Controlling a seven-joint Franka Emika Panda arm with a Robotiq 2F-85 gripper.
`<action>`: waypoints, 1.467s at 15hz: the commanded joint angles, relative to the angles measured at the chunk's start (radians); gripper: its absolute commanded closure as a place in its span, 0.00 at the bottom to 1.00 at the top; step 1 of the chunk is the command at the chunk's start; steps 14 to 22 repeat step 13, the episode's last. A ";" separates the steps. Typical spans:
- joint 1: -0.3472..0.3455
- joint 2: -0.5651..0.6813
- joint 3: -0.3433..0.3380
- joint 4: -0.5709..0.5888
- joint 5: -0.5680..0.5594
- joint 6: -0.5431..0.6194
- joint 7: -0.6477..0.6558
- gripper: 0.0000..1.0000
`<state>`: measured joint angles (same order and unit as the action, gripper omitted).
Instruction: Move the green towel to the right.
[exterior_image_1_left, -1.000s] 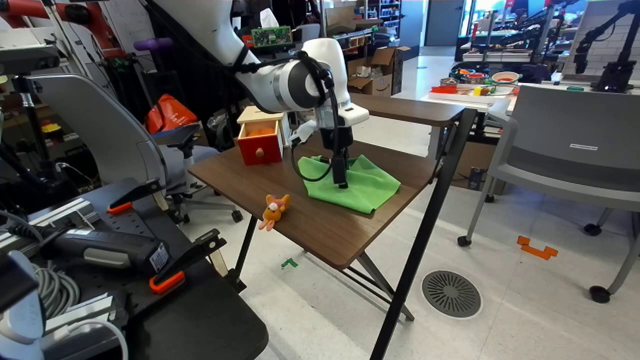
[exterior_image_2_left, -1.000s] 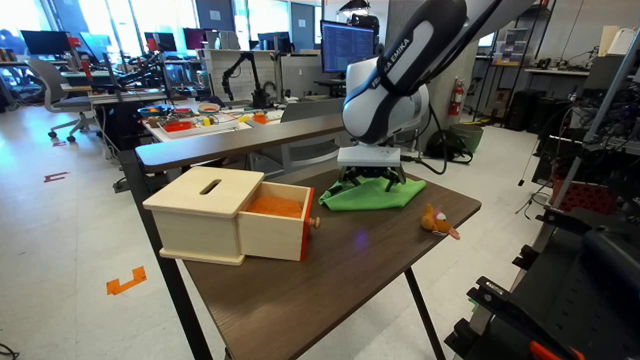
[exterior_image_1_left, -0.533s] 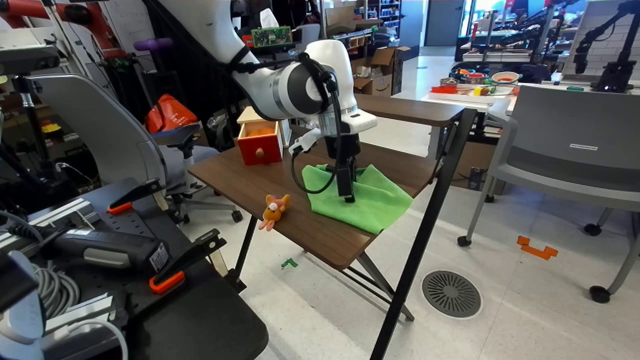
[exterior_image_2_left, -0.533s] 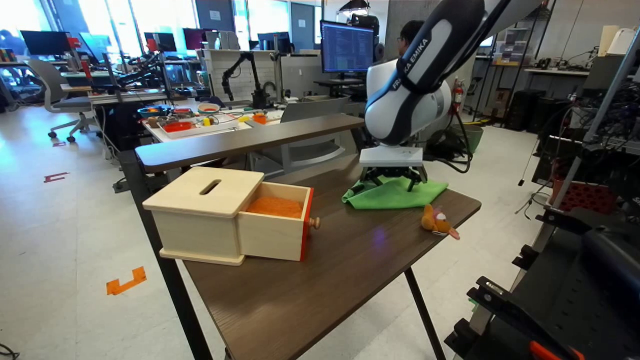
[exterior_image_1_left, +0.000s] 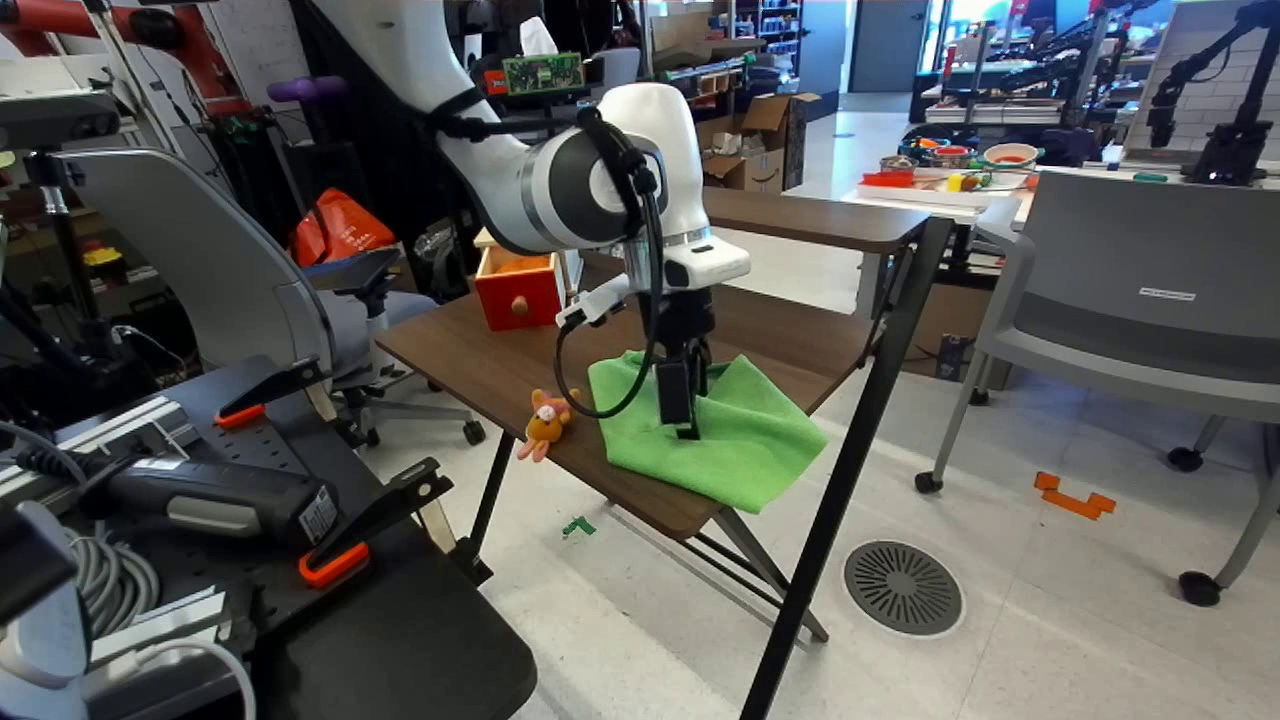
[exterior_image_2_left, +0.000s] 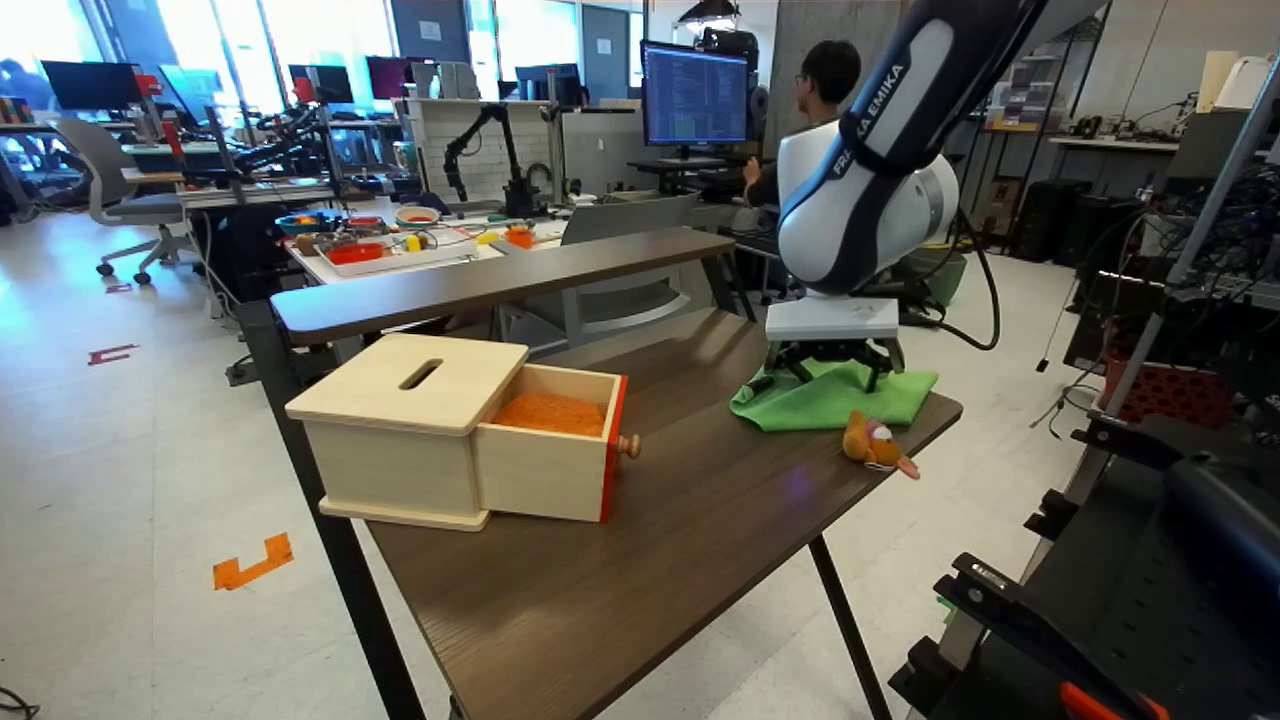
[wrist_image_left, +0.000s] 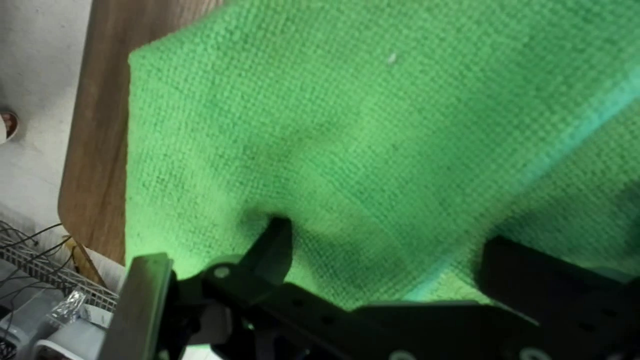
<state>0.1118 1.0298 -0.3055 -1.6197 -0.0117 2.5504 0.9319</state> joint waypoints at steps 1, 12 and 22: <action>0.014 -0.046 -0.002 -0.080 0.005 0.023 0.018 0.00; 0.017 -0.145 -0.014 -0.041 -0.005 0.065 0.111 0.00; 0.017 -0.170 -0.013 -0.046 -0.008 0.060 0.112 0.00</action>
